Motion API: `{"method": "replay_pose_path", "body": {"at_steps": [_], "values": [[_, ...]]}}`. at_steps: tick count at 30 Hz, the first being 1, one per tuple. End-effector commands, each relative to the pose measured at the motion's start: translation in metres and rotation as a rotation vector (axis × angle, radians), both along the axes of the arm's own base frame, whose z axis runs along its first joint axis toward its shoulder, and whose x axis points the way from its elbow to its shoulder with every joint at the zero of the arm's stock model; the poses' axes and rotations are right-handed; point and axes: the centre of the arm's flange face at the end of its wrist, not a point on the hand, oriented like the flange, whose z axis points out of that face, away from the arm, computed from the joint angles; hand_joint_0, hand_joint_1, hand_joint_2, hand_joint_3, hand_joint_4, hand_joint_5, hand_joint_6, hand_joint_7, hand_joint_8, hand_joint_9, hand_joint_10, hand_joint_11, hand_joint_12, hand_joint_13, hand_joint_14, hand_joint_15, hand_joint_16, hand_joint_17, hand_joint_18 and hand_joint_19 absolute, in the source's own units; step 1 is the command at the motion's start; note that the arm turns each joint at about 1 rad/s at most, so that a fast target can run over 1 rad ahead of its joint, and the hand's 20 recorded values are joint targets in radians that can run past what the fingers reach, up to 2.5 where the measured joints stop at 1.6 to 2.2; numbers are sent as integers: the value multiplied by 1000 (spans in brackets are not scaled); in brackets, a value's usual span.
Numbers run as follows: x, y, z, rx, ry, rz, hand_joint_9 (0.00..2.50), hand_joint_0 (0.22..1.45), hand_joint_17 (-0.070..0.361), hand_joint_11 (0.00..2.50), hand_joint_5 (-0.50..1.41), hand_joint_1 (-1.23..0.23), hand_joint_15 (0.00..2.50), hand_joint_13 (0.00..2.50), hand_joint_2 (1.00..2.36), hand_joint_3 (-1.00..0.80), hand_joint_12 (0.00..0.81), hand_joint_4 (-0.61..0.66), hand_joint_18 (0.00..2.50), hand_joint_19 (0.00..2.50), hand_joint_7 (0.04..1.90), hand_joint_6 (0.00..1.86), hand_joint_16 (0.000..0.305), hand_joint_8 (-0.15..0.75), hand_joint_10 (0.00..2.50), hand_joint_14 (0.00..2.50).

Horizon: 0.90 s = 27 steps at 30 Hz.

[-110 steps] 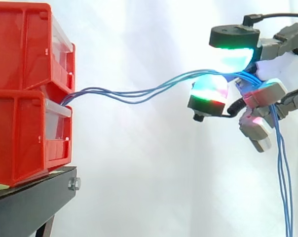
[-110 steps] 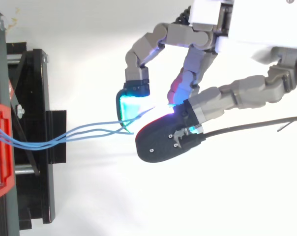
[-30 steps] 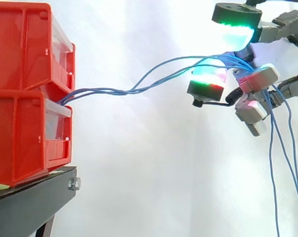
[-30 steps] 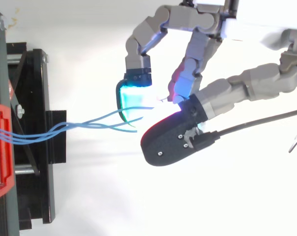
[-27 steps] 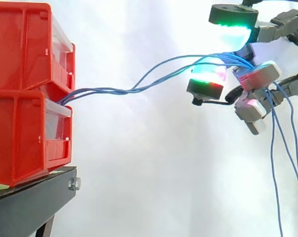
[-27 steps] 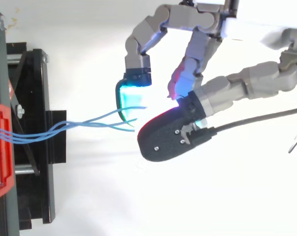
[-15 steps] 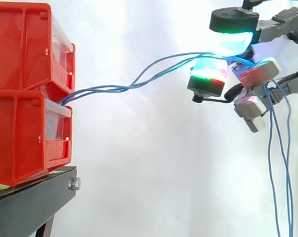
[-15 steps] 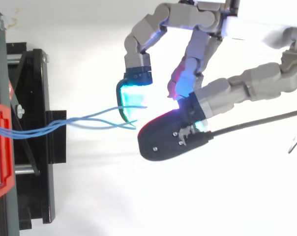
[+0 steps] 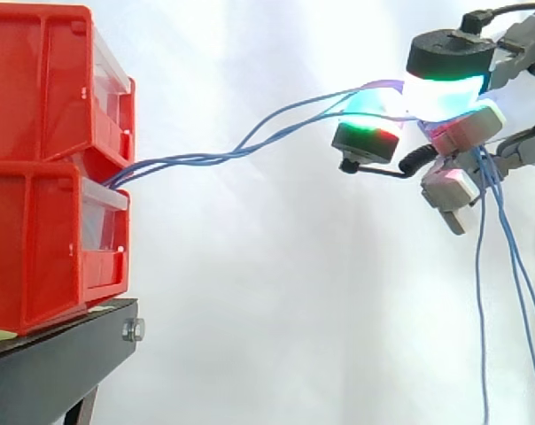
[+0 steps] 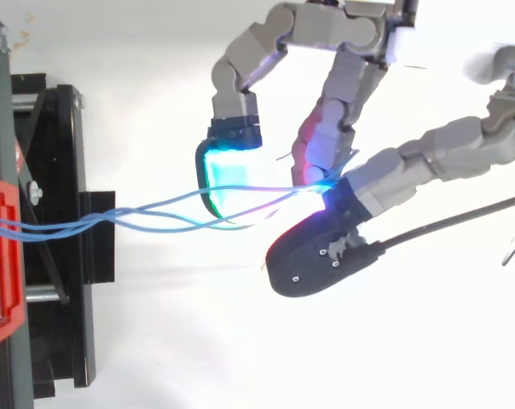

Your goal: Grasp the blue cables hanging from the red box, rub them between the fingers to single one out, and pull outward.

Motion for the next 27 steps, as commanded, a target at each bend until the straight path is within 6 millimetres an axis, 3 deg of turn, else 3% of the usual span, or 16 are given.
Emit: {"method": "replay_pose_path", "body": {"at_steps": [1, 10, 15, 18, 27], "values": [[0, 0, 2, 0, 2, 2, 1400, 585, 102, 919, -146, -897, 803, 1046, 1000, -500, 319, 20, 843, 720, 957, 892, 45, 220, 23, 35], [1, 3, 5, 2, -7, 6, 1429, 467, 121, 903, -144, -765, 799, 1077, 1000, -500, 357, 64, 883, 699, 920, 857, 54, 244, 21, 32], [1, 3, 4, 2, -5, 6, 1453, 489, 119, 908, -141, -590, 792, 1088, 1000, -500, 355, 61, 881, 699, 919, 850, 53, 249, 22, 32], [1, 3, 5, 2, -7, 6, 1449, 518, 116, 904, -141, -560, 802, 1090, 1000, -500, 351, 65, 872, 711, 912, 838, 51, 239, 22, 32], [1, 2, 5, 1, -5, 5, 1421, 582, 109, 924, -146, -726, 809, 1080, 1015, -275, 328, 11, 859, 727, 994, 848, 48, 231, 23, 35]]}}
